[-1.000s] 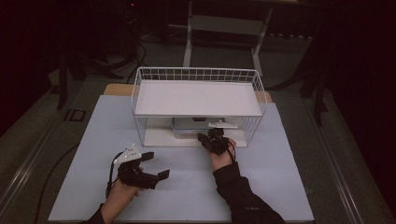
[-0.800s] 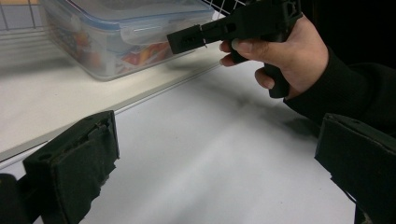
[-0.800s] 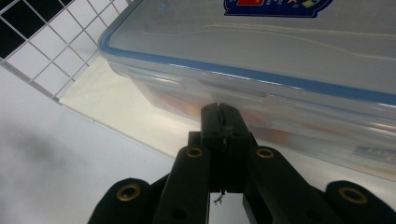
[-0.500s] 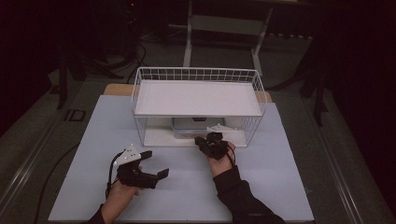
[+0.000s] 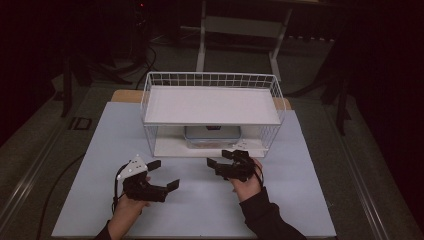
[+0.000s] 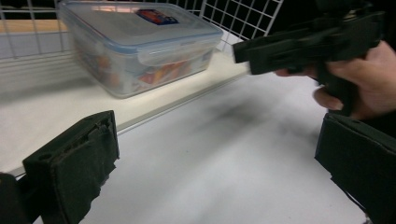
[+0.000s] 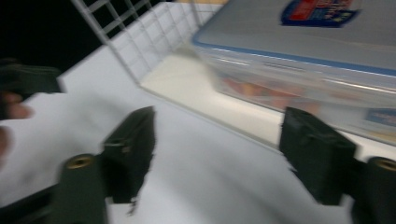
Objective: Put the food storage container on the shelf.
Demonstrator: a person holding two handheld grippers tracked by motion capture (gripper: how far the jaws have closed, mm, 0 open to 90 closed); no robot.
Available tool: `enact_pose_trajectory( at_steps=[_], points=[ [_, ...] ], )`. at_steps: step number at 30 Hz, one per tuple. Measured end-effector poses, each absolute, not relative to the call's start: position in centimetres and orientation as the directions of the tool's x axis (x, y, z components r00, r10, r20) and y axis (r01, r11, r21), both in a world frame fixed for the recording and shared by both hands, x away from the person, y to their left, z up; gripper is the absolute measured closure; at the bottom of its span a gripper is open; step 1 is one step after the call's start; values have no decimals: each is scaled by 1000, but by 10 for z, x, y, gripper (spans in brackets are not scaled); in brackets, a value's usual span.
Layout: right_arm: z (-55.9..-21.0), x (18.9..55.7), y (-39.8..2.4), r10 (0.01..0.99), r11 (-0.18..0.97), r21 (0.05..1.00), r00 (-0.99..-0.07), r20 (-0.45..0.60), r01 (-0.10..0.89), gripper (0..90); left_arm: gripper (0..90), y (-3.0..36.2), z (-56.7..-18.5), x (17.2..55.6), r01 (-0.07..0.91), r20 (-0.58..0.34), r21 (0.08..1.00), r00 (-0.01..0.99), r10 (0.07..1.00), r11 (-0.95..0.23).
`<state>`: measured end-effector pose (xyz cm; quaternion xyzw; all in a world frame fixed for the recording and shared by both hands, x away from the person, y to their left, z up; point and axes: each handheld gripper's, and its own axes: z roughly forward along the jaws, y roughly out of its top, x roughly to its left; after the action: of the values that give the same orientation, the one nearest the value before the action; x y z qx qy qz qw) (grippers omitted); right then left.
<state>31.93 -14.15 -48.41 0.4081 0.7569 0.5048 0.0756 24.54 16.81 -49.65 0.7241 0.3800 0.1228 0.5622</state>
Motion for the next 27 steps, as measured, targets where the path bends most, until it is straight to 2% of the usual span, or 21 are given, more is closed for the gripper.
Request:
enact_pose_trajectory(
  at_steps=[4, 16, 27],
  points=[
    [-485, 317, -144, 693, 197, 836, -676, 251, 512, 160, 0, 168, -496, 244, 416, -258, 905, 694, 672, -83],
    [-483, 290, -167, 703, 213, 862, -685, 192, 460, 154, 0, 169, -491, 231, 390, -222, 910, 747, 626, -143],
    [-482, 270, -200, 709, 188, 868, -675, 203, 459, 156, 0, 175, -491, 224, 391, -222, 906, 764, 605, -161]
  ],
)
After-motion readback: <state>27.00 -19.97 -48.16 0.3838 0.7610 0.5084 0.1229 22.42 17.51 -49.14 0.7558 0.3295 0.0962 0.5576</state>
